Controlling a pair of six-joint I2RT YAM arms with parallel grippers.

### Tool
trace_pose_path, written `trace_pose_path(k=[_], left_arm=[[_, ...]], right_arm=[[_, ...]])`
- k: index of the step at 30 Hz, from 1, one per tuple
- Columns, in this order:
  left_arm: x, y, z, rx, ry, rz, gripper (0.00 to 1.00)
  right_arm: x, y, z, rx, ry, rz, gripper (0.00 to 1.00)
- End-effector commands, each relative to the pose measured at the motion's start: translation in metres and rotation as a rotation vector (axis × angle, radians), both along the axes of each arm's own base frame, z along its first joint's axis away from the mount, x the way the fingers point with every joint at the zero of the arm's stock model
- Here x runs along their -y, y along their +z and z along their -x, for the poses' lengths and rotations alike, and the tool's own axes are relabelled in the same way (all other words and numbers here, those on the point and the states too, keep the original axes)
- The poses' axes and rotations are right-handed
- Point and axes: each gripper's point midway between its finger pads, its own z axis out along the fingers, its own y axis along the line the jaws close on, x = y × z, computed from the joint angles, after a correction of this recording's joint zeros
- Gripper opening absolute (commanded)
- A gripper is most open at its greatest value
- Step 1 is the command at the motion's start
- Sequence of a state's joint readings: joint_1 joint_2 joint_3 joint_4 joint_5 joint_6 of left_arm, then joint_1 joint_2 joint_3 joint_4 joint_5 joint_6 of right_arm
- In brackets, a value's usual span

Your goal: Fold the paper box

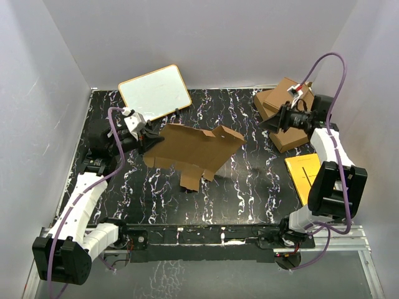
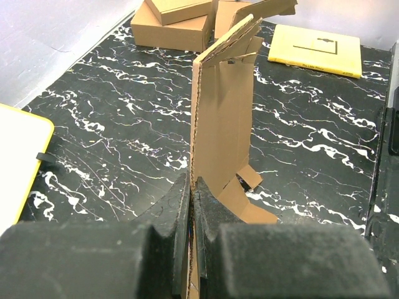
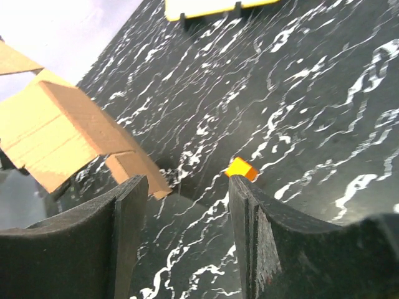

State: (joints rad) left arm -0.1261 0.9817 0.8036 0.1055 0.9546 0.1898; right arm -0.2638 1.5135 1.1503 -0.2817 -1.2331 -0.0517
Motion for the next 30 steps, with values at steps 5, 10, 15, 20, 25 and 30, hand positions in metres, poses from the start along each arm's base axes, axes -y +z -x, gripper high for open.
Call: trace_pose_path(k=[5,10,15,20,25,30], left_arm=[[0.004,0.013,0.008,0.031,-0.045,0.042,0.0],[0.005,0.014,0.009,0.027,-0.052,0.051,0.0],[0.005,0.013,0.009,0.021,-0.056,0.054,0.0],[0.005,0.013,0.01,0.02,-0.059,0.056,0.0],[0.005,0.013,0.011,0.02,-0.064,0.055,0.0],[0.006,0.013,0.011,0.019,-0.07,0.058,0.0]], right_arm=[[-0.043,-0.001,0.028,0.089,0.199,-0.084,0.59],[-0.052,-0.009,0.033,0.095,0.214,-0.083,0.59],[-0.053,-0.015,0.034,0.077,0.23,-0.093,0.58],[-0.054,-0.017,0.037,0.087,0.244,-0.093,0.58],[-0.048,0.0,0.037,0.12,0.27,-0.105,0.59],[-0.039,0.004,0.026,0.114,0.213,-0.092,0.59]])
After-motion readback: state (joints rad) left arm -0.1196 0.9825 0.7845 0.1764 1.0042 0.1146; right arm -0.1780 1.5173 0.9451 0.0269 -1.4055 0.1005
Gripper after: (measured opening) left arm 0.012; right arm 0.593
